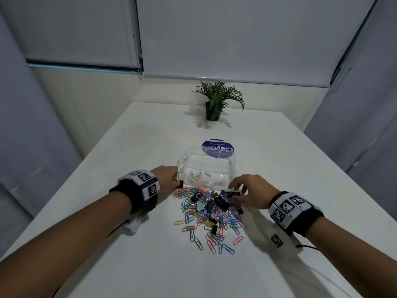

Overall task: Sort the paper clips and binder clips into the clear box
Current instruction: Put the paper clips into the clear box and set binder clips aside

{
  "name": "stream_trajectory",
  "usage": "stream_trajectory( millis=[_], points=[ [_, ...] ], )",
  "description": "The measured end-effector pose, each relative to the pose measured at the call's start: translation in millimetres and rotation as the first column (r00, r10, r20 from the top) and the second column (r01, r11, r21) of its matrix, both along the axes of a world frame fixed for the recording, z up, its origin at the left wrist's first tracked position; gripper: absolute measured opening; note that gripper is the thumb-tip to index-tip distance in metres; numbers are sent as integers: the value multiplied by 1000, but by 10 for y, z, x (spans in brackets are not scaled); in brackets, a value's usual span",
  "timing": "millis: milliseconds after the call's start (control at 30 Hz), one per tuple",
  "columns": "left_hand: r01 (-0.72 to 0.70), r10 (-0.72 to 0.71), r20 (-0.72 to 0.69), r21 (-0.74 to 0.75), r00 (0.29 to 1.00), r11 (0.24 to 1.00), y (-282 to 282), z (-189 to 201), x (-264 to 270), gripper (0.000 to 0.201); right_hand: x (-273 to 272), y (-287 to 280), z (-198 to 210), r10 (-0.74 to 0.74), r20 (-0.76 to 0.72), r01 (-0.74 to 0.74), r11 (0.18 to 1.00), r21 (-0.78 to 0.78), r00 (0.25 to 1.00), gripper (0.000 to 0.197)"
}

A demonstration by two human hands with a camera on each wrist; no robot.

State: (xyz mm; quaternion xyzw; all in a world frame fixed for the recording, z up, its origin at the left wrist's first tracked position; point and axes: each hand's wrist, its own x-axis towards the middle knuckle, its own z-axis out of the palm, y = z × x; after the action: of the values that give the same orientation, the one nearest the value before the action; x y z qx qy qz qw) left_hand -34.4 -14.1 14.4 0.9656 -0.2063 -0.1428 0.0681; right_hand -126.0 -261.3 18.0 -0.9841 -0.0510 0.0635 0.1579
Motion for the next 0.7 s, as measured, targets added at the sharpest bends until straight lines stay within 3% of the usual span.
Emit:
stream_trajectory(
  millis=[167, 267, 367, 500, 600, 700],
  points=[
    [-91, 83, 74, 111, 994, 990, 52, 21, 5, 38, 24, 130, -33, -3, 21, 4, 998, -57, 1000, 43],
    [-49, 49, 159, -4, 986, 999, 76, 16, -9, 34, 41, 189, -34, 62, 55, -58, 996, -74, 997, 39],
    [134, -130, 49, -88, 990, 987, 25, 29, -76, 44, 54, 279, -19, 137, 66, -132, 989, -70, 988, 36],
    [271, -267, -83, 46, 960, 961, -48, -13, -160, 70, 115, 414, -25, 209, -28, -211, 974, -86, 977, 52],
    [309, -306, -74, 45, 949, 950, -70, -32, -152, 64, 153, 484, -25, 222, -77, -229, 968, -103, 972, 57],
    [301, -299, -82, 16, 951, 953, -84, -21, -171, 50, 199, 548, 6, 212, -44, -214, 975, -66, 976, 43]
  ],
)
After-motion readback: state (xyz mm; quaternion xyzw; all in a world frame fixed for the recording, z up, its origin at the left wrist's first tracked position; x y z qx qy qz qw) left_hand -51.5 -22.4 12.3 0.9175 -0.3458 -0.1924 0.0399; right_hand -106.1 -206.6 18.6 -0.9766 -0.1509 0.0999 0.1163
